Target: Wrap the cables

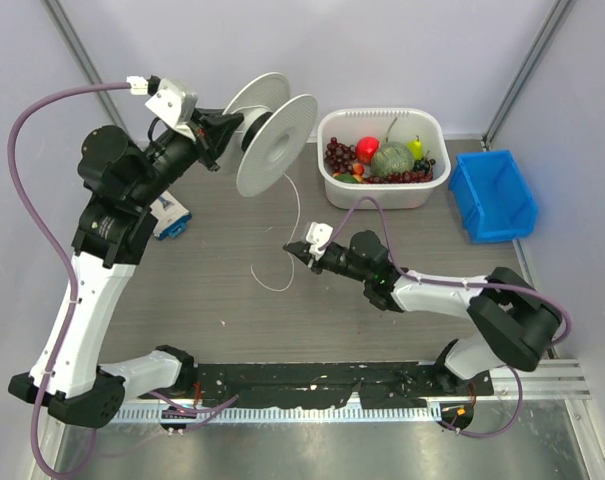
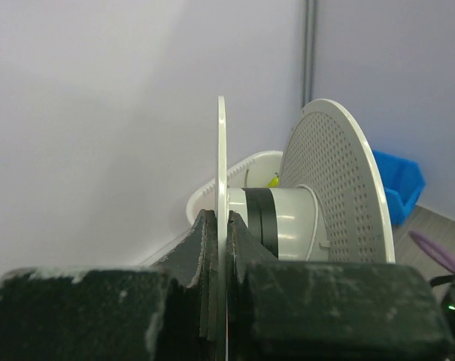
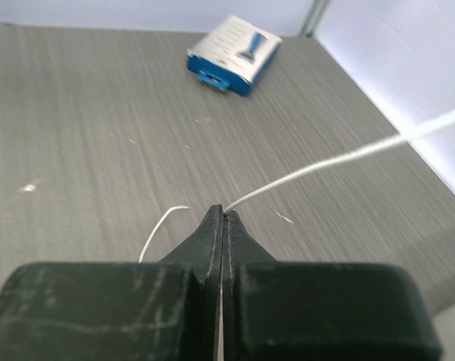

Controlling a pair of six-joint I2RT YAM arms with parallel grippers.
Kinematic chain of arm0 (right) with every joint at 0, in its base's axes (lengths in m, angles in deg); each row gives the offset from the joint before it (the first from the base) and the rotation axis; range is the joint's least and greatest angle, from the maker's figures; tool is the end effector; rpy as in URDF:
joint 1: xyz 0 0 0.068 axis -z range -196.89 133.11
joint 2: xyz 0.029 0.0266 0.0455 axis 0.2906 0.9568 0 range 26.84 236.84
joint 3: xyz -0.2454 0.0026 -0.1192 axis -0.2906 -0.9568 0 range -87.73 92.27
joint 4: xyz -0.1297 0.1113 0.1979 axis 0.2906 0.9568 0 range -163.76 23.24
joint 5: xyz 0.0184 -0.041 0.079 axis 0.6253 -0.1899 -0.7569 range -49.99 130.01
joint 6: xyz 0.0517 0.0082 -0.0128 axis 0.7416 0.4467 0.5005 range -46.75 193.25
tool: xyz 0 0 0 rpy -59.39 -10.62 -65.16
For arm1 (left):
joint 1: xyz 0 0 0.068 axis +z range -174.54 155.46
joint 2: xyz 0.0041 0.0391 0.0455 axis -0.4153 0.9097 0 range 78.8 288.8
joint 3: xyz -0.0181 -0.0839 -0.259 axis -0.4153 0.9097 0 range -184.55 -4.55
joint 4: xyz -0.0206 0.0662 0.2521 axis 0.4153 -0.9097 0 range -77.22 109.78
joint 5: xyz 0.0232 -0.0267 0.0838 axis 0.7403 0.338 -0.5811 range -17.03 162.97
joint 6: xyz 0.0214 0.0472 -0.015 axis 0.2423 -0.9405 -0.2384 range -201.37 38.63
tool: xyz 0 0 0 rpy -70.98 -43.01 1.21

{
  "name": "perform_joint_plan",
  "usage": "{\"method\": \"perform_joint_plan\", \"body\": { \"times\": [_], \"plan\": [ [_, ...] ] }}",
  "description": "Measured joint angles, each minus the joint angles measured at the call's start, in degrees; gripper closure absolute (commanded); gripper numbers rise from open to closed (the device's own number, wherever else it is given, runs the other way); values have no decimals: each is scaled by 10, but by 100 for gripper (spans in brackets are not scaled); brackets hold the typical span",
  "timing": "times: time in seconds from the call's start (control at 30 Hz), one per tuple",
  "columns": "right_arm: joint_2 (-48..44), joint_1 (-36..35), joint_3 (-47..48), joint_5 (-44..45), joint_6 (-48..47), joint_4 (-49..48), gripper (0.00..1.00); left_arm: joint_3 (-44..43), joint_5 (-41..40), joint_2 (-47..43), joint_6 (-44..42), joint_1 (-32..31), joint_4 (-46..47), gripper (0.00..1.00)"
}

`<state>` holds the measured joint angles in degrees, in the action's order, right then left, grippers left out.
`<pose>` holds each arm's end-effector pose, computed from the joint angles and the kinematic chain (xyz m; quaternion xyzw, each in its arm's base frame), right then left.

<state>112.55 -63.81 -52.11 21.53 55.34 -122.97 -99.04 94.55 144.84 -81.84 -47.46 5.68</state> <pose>0.2044 0.2350 0.2257 -0.4721 0.5333 0.2842 0.6418 0.1822 -0.0914 0.5509 0.2669 0.5599 -0.2636 0.7388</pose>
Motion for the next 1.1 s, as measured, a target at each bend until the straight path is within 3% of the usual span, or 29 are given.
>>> {"method": "perform_joint_plan", "body": {
  "times": [0.33, 0.67, 0.83, 1.1],
  "plan": [
    [-81, -138, 138, 12, 3, 242, 99, 61, -84, -2, -13, 0, 2, 100],
    [-28, -139, 325, 2, -2, 407, 99, 105, -101, -9, -17, -3, 1, 100],
    [-19, -139, 327, -14, 0, 419, 99, 106, -111, -14, -14, -4, 2, 100],
    [-4, -139, 235, -31, -16, 404, 99, 92, -126, -16, 21, -4, -3, 100]
  ]
}}
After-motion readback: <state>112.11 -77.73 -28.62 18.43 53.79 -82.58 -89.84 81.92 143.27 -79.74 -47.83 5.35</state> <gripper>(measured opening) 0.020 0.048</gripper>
